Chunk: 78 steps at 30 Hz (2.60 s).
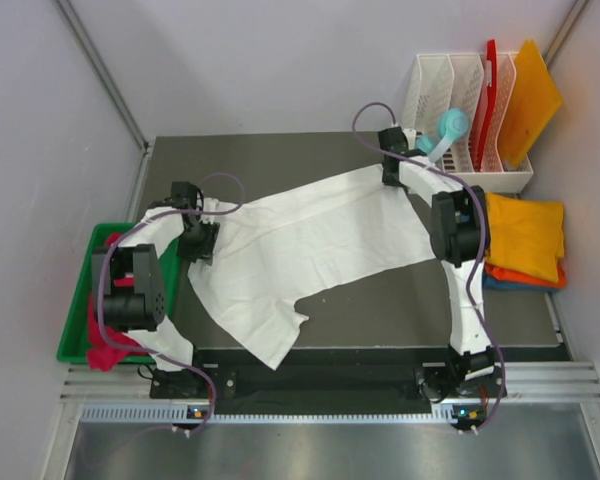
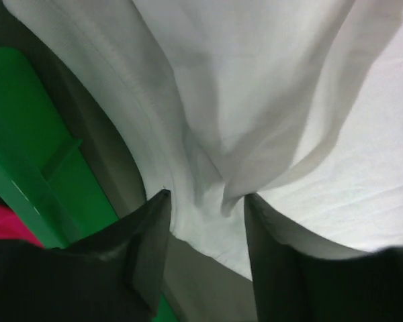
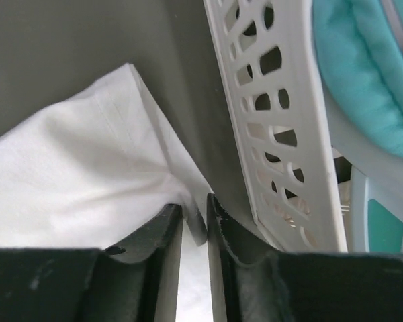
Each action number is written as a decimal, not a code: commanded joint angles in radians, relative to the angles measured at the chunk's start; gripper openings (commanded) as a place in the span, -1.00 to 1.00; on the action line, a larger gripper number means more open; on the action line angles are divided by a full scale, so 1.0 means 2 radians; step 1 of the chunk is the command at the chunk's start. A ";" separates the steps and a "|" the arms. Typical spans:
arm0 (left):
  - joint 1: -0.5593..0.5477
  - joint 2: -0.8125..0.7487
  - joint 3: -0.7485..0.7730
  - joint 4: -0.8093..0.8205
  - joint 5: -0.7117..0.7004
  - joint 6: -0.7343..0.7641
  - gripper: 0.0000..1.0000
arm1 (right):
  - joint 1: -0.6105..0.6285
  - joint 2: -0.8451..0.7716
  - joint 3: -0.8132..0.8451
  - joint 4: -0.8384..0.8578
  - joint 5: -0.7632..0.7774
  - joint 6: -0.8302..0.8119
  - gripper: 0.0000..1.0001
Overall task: Fold and stack the t-shirts
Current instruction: Fold the tshirt
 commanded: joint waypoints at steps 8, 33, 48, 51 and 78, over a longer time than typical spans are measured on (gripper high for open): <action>0.000 -0.116 0.019 0.031 0.041 -0.013 0.98 | 0.000 -0.086 -0.009 0.079 -0.022 0.002 0.42; -0.001 -0.045 0.072 0.067 0.043 -0.056 0.98 | 0.003 -0.198 -0.145 0.108 -0.031 0.029 0.37; -0.001 0.067 0.146 0.071 0.004 -0.097 0.82 | 0.015 0.024 0.119 -0.008 -0.142 0.056 -1.00; -0.001 0.078 0.152 0.064 0.001 -0.096 0.82 | 0.013 0.033 0.112 -0.021 -0.145 0.058 -1.00; 0.000 0.160 0.186 -0.009 -0.162 -0.109 0.41 | -0.028 0.013 0.005 -0.082 -0.080 0.087 -0.88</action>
